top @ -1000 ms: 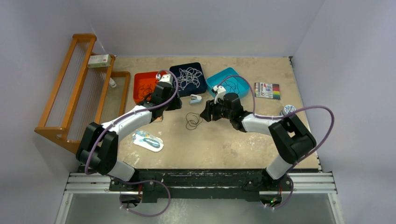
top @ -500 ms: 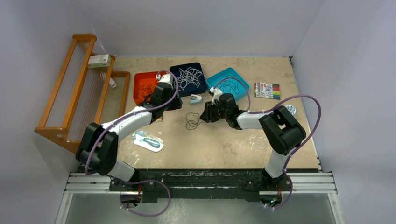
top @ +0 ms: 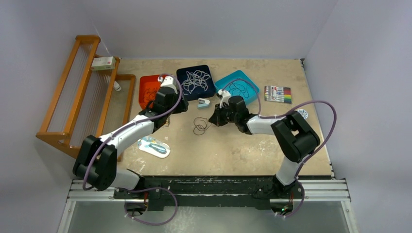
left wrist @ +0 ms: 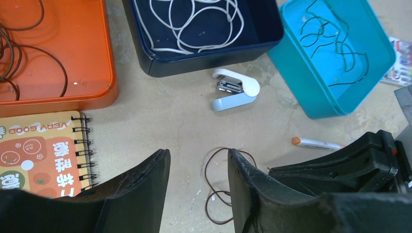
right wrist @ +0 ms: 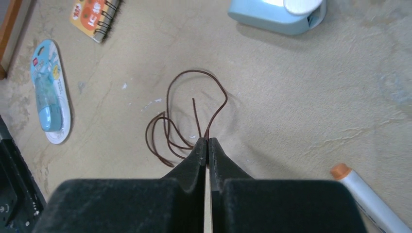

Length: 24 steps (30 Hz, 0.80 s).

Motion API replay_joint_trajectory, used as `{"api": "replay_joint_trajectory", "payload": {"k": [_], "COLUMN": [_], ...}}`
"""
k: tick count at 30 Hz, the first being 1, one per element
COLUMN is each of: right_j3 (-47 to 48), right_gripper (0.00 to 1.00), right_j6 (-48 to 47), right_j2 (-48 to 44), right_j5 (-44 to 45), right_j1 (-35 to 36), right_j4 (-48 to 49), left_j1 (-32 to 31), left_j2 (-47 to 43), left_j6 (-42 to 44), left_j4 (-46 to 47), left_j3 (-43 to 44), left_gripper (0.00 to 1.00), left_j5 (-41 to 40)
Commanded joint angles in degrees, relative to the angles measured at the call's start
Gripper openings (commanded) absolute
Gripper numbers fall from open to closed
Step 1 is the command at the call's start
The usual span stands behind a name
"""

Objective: Untangle the cables

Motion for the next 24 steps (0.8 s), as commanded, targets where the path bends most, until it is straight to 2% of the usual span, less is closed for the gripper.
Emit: {"api": "replay_joint_trajectory", "payload": {"k": [1, 6, 13, 21, 24], "right_j3": [2.2, 6.2, 13.6, 19.3, 24.6], "right_gripper": [0.00, 0.00, 0.00, 0.00, 0.00], "right_j6": [-2.7, -5.3, -6.3, -4.5, -4.0], "right_j2": [-8.5, -15.8, -22.4, -23.4, -21.0], "right_j5": [1.7, 4.5, 6.2, 7.2, 4.8], "right_j1": [0.1, 0.1, 0.1, 0.1, 0.0], "right_j4": [-0.5, -6.1, -10.8, -13.9, -19.8], "left_j1": [0.0, 0.0, 0.0, 0.0, 0.0], "left_j2": [-5.6, -10.8, -14.0, -16.1, -17.0], "left_j6": [-0.3, -0.1, 0.9, 2.7, 6.9], "left_j4": [8.7, 17.1, 20.3, 24.7, 22.9], "left_j3": [-3.0, -7.1, -6.6, -5.8, -4.4], "left_gripper": [0.46, 0.48, 0.49, 0.50, 0.51], "left_j5": [1.7, 5.5, 9.1, 17.4, 21.4]}}
